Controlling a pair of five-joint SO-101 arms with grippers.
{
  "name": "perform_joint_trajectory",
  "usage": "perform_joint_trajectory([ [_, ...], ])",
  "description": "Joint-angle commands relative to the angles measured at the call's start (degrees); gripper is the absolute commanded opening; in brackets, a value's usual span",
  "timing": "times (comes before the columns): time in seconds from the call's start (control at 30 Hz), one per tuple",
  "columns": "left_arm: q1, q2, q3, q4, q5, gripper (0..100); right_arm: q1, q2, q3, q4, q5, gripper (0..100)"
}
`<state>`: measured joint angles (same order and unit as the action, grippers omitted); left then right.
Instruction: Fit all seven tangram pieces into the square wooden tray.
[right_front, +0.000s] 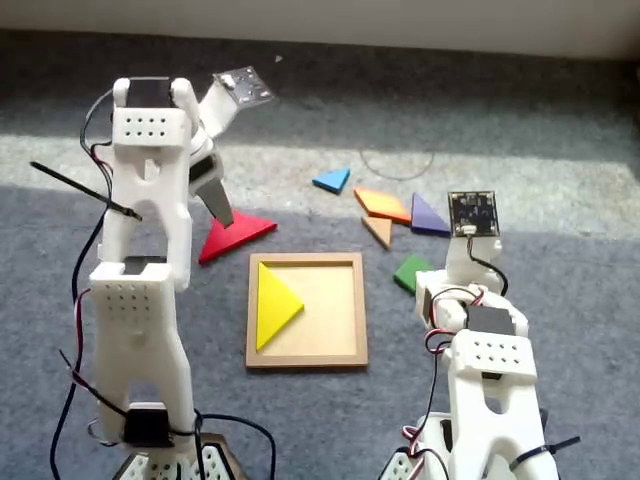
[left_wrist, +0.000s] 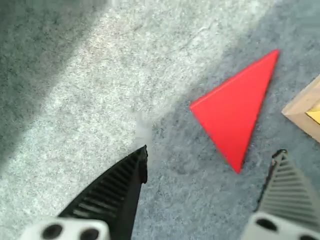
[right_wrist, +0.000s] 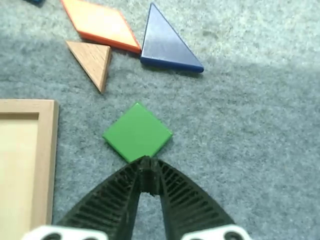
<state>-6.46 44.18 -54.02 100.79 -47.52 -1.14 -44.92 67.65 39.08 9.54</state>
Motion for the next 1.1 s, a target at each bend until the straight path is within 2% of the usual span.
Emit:
perform_joint_trajectory([
  [0.0,2.8,-6.9,6.0,0.0,-3.3,37,-0.6,-1.5,-0.3,-1.1,0.6,1.1],
  [0.43,3.4,3.1,6.0,-0.4,-13.1,37,-0.6,-1.5,-0.3,-1.1,0.6,1.1],
  [0.6,3.4,4.4,6.0,-4.6,-12.9,37,-0.6,-1.5,-0.3,-1.1,0.6,1.1],
  [1.07,3.9,7.0,5.9,-5.8,-12.8,37,-0.6,-1.5,-0.4,-1.1,0.6,1.1],
])
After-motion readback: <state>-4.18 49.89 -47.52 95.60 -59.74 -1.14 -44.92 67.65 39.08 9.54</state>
